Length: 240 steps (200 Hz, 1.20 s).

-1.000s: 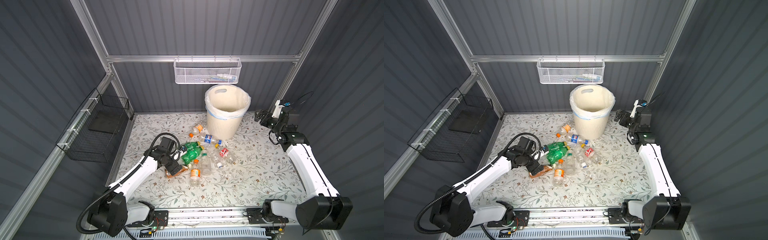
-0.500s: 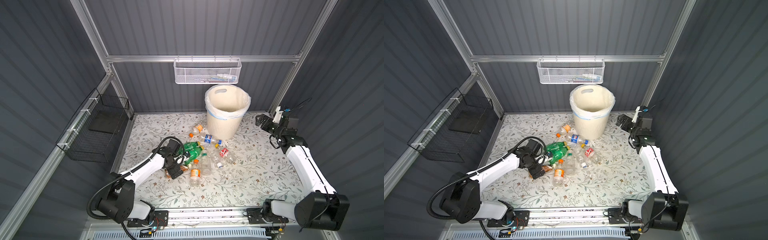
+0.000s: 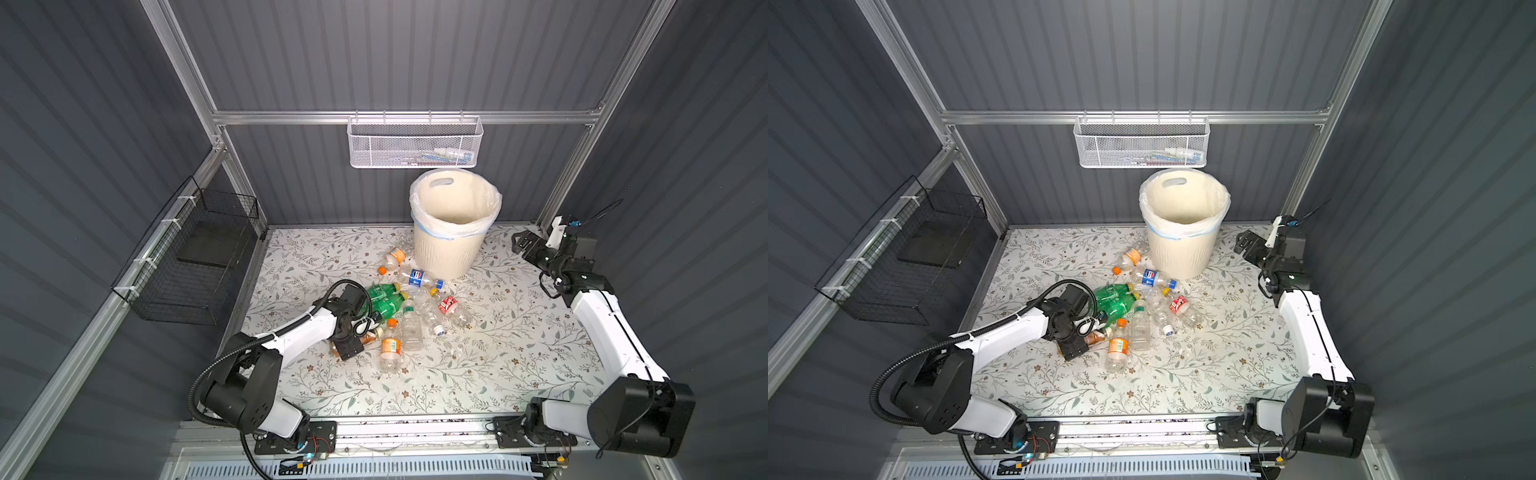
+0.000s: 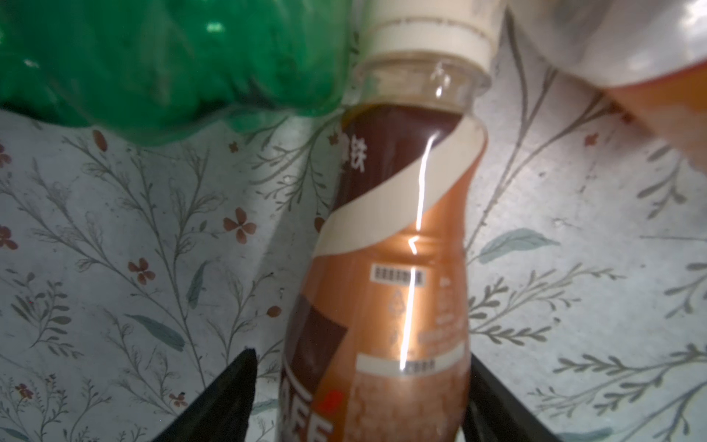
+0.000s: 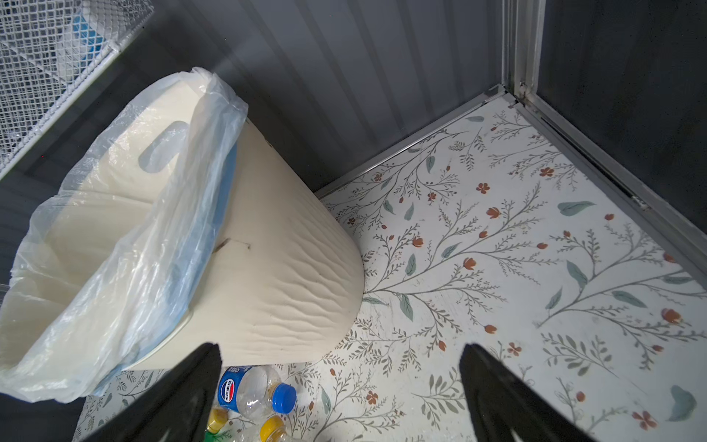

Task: Throw the plastic bottles in the bin
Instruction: 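Grasp the brown coffee bottle with the left gripper while the right arm draws back, then lift the coffee bottle with the left gripper and drop it into the bin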

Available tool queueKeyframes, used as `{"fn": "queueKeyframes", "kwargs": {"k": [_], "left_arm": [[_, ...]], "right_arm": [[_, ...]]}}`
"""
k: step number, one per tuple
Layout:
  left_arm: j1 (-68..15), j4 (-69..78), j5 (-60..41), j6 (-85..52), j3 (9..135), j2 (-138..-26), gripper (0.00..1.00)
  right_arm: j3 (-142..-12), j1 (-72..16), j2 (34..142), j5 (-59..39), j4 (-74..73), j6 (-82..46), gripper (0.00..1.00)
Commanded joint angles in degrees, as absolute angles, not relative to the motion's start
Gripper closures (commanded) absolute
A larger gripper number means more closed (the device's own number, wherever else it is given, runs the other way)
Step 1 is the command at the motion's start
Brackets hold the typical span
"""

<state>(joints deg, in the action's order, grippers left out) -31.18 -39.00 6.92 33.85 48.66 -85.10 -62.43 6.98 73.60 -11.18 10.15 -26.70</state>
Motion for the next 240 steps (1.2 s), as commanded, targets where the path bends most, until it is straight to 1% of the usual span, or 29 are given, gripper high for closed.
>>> {"fn": "queueKeyframes", "kwargs": {"k": [1,52,74,138,189,213,240], "left_arm": [[-32.1,-39.9,6.6,34.2,47.8,-86.1,0.28],[-32.4,-39.6,6.9,34.4,46.1,-82.9,0.39],[-32.4,-39.3,7.0,34.4,45.0,-80.1,0.42],[-32.2,-35.4,8.9,33.0,40.5,-67.9,0.44],[-30.4,-31.9,6.3,28.2,40.5,-58.2,0.45],[-30.2,-27.3,4.5,24.3,41.1,-53.6,0.45],[-30.2,-18.6,2.7,19.6,40.8,-48.1,0.45]], "right_arm": [[-61.9,7.2,73.9,-12.0,8.7,-27.6,0.01],[-60.9,7.3,74.5,-13.6,8.9,-28.3,0.03],[-60.4,7.3,74.9,-14.3,9.4,-28.5,0.03],[-57.0,7.2,73.9,-15.8,9.3,-30.9,0.05],[-52.9,5.8,73.2,-16.3,9.9,-31.8,0.05],[-51.1,4.3,73.0,-15.9,11.2,-31.8,0.06],[-49.8,2.3,72.4,-14.9,12.6,-31.6,0.06]]}}
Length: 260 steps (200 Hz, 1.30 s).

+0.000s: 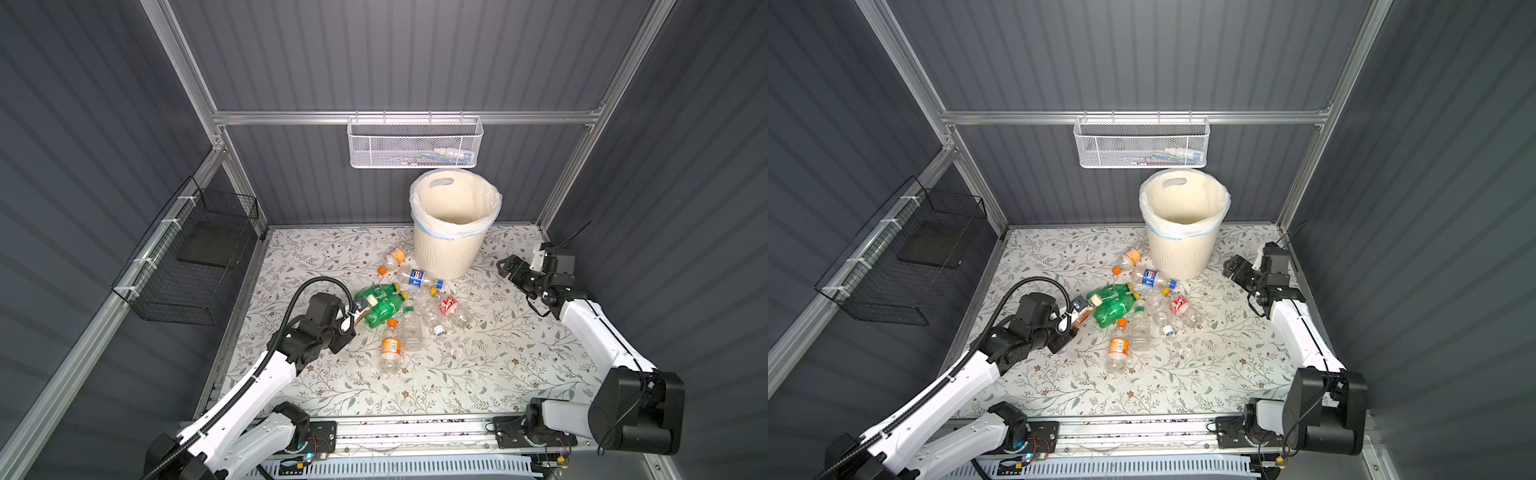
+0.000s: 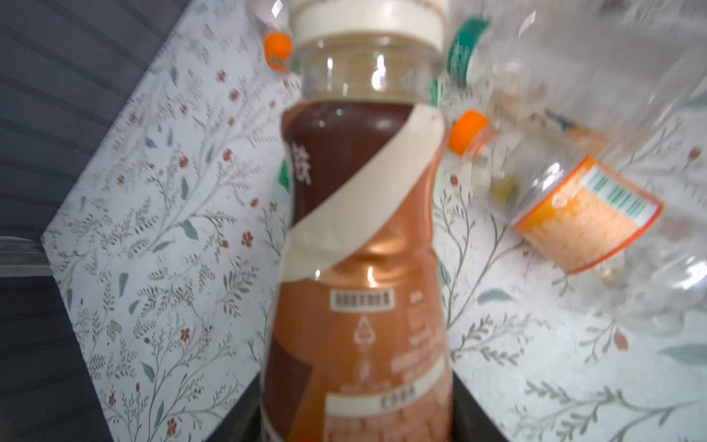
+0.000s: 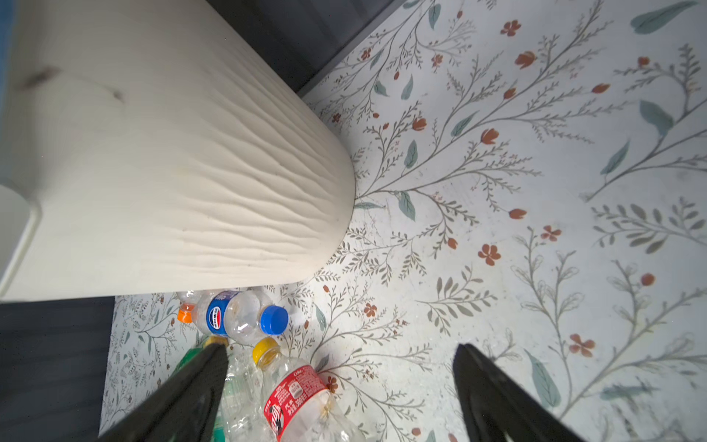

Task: Throw the plastic bottles in the bin
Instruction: 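Lift the coffee bottle with the left gripper and drop it into the bin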

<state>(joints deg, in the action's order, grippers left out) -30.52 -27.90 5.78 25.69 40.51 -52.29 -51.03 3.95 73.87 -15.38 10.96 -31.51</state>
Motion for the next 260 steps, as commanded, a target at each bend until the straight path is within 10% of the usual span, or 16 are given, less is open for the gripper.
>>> {"fn": "queueKeyframes", "kwargs": {"k": [1,142,205,224,236,260], "left_arm": [[-30.2,-18.2,2.7,19.4,40.8,-48.0,0.45],[-30.2,57.1,-4.5,11.6,44.1,-56.5,0.42],[-30.5,28.3,-11.2,1.2,103.3,-98.3,0.43],[-32.6,-1.6,-11.4,3.9,137.9,-118.4,0.03],[-32.9,-12.6,-10.4,3.6,154.2,-127.5,0.0],[-32.8,-8.5,-7.8,4.2,144.0,-123.1,0.0]], "right_arm": [[-49.8,2.2,72.3,-14.8,12.7,-31.6,0.07],[-48.5,-4.6,65.5,-7.5,17.3,-31.2,0.07],[-46.7,-5.1,65.5,-8.5,13.7,-33.1,0.07],[-47.1,-6.0,66.4,-8.7,13.5,-33.5,0.07],[-46.9,-6.5,66.4,-8.7,13.5,-33.7,0.07],[-46.2,-7.2,66.6,-8.7,13.6,-33.5,0.07]]}}
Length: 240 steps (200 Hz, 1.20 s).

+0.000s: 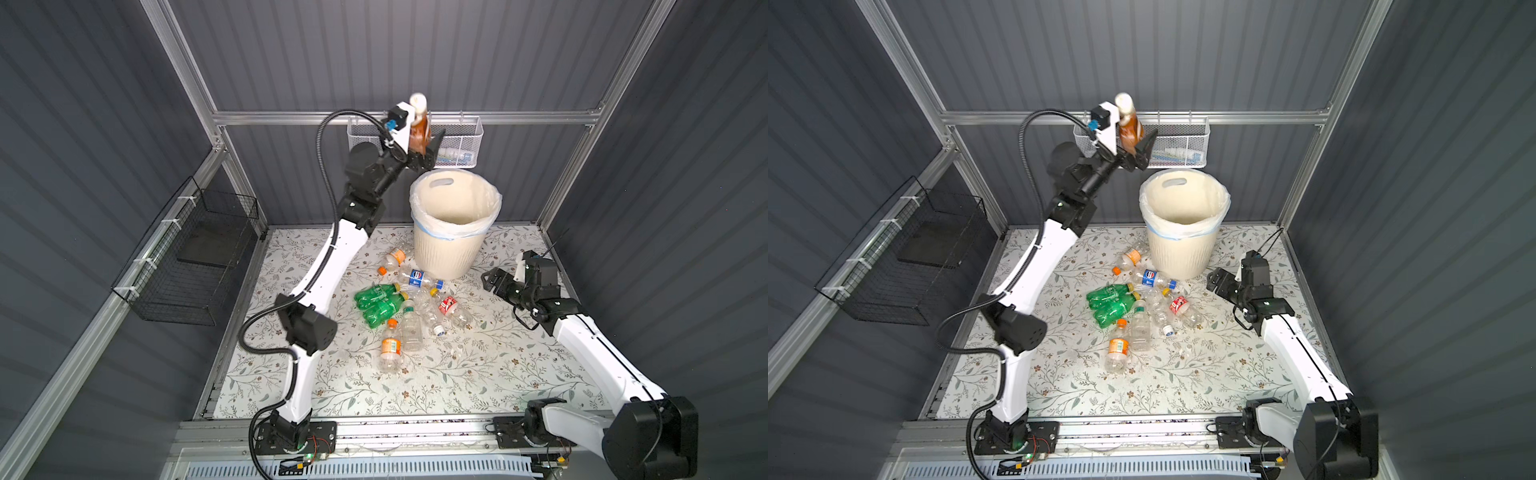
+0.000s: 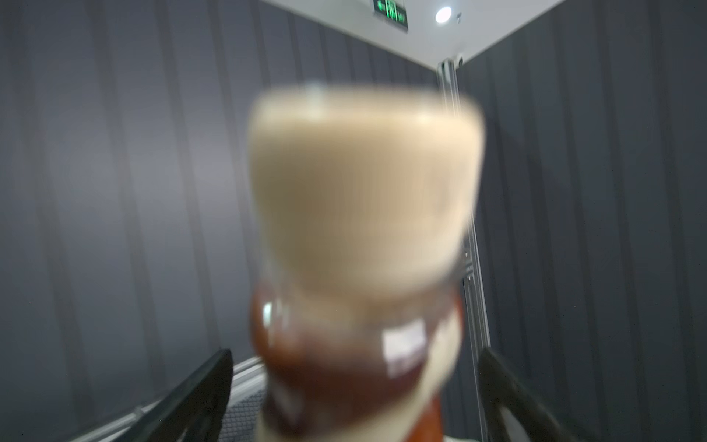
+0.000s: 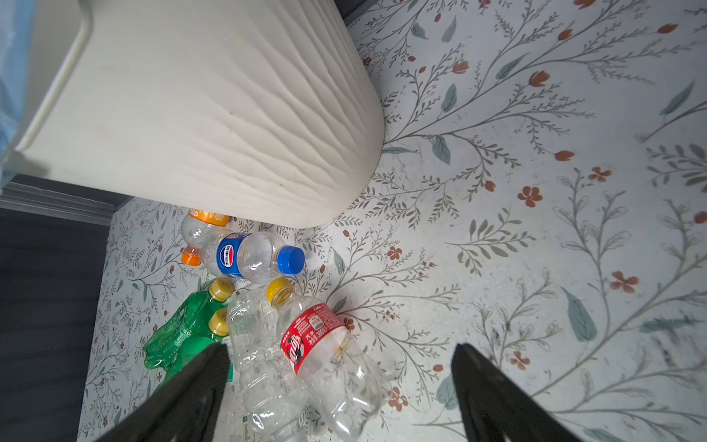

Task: Throw the plastic bottles in the bin
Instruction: 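Lift the coffee bottle with the left gripper and drop it into the bin, then grasp the red-label clear bottle with the right gripper while the left arm withdraws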

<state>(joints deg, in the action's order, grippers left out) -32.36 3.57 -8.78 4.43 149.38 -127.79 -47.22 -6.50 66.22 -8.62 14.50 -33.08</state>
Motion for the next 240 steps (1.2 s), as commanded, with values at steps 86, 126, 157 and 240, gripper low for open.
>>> {"fn": "queueKeyframes", "kwargs": {"k": [86,126,157,240], "left_arm": [[-26.8,-0.2,-0.4,6.5,100.7,-94.7,0.0],[-21.6,-2.4,0.0,3.4,84.8,-88.7,0.0],[-19.6,-3.4,1.1,0.6,72.2,-82.3,0.0],[-19.2,-4.0,6.8,0.0,54.8,-69.6,0.0]], "right_arm": [[-51.9,-9.6,75.4,-10.1,20.4,-22.9,0.07],[-53.1,-11.7,79.7,-10.9,22.0,-18.8,0.07],[-54.6,-14.9,82.5,-9.2,24.4,-15.3,0.08],[-59.2,-21.3,90.8,-6.4,25.7,-9.8,0.04]]}}
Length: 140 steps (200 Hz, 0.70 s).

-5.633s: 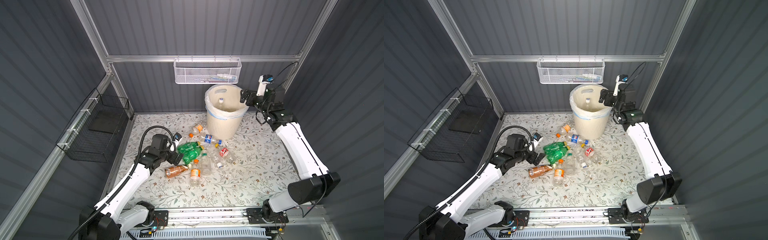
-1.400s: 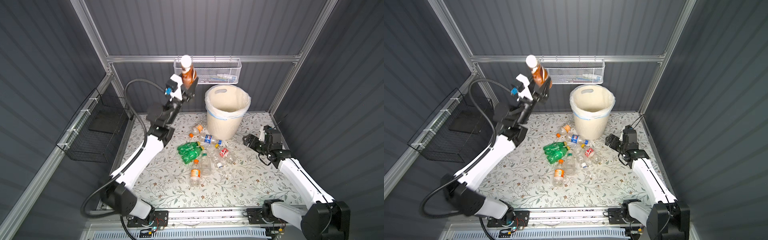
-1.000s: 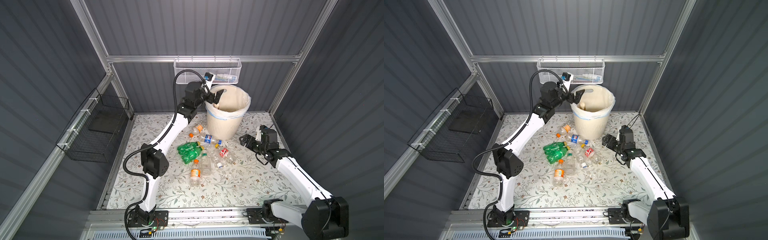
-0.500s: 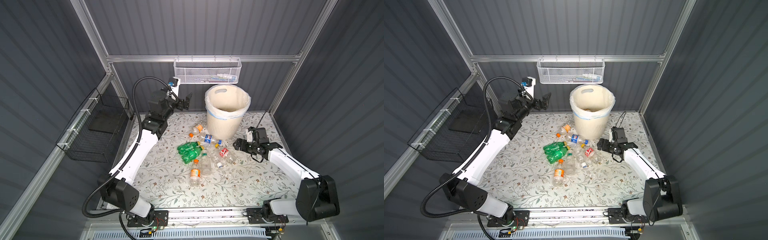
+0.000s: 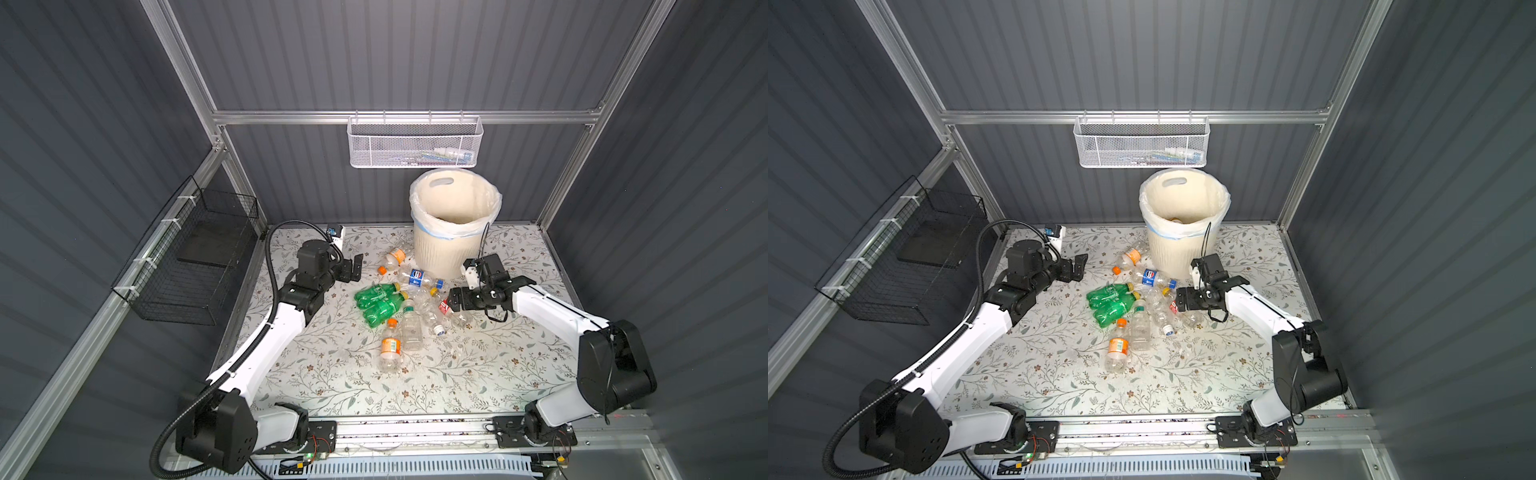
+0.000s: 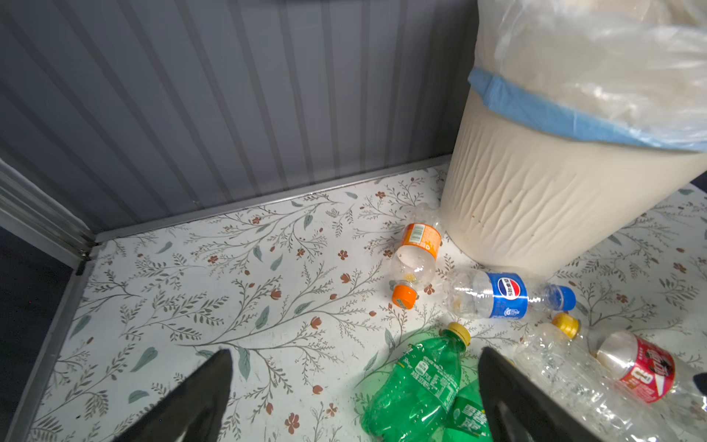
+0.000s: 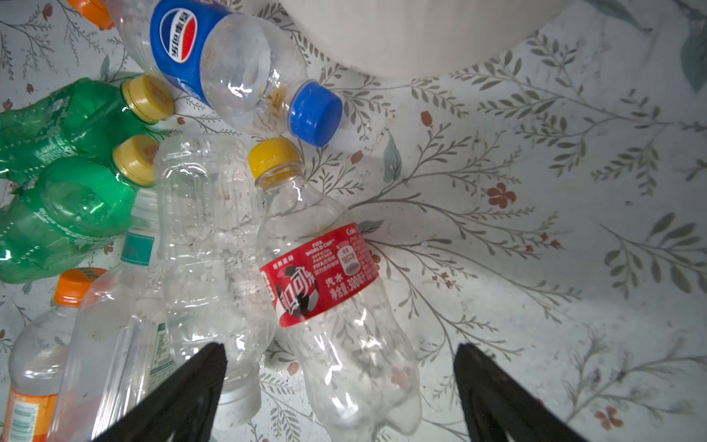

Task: Throw the plastic bottles in the bin
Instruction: 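Grasp the red-label clear bottle with the right gripper while the left arm withdraws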

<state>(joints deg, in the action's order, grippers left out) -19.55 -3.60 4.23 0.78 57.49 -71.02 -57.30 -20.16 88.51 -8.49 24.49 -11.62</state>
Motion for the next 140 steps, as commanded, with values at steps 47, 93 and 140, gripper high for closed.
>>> {"fn": "queueKeyframes", "kwargs": {"k": [47,93,140], "left_arm": [[-19.2,-4.1,7.2,0.0,53.7,-68.7,0.0],[-19.2,-3.4,6.4,-0.3,53.1,-69.6,0.0],[-19.2,-3.3,5.7,-0.7,53.1,-70.1,0.0]], "right_arm": [[-61.2,-23.5,95.3,-5.1,25.3,-9.0,0.05],[-60.9,-24.8,97.4,-2.7,25.0,-8.7,0.08],[-60.0,-25.3,98.7,-3.1,23.5,-9.3,0.15]]}}
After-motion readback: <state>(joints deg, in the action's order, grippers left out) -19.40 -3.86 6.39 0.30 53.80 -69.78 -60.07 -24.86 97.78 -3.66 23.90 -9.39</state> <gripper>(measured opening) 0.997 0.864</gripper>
